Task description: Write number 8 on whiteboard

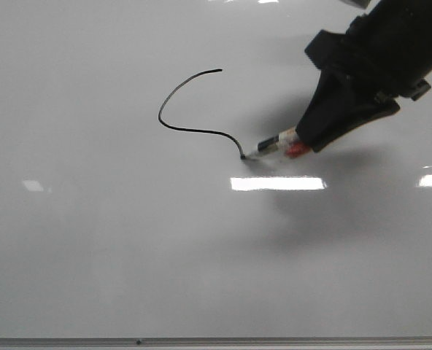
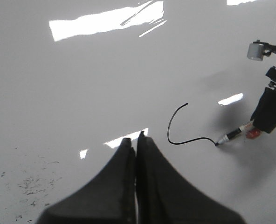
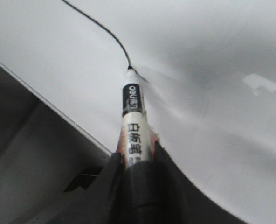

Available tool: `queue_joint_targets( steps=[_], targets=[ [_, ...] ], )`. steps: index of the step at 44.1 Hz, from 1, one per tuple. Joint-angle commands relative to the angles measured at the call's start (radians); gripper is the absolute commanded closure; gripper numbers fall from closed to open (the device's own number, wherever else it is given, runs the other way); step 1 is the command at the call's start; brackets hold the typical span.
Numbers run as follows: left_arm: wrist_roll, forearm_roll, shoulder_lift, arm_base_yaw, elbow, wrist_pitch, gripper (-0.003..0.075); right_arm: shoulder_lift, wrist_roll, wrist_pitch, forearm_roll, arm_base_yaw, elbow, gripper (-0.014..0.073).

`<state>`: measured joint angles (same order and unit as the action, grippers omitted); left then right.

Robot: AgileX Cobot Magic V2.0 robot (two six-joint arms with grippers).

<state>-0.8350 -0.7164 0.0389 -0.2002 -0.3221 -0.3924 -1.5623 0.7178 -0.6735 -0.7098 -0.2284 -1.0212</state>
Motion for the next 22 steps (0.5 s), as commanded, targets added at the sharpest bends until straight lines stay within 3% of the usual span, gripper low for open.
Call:
queue_joint_targets(
  steps=[1,14,22],
  targets=[
    [0.01,-0.029,0.012,0.002,-0.024,0.07,0.0739,0.006,-0.003,0.117,0.017,-0.027,0.004,0.0652],
    [0.01,-0.029,0.012,0.002,-0.024,0.068,0.0739,-0.126,-0.003,0.197,-0.055,-0.219,-0.119,0.0652],
    [0.01,-0.029,0.012,0.002,-0.024,0.056,0.0739,-0.126,-0.003,0.206,-0.095,-0.228,-0.169,0.0652]
  ],
)
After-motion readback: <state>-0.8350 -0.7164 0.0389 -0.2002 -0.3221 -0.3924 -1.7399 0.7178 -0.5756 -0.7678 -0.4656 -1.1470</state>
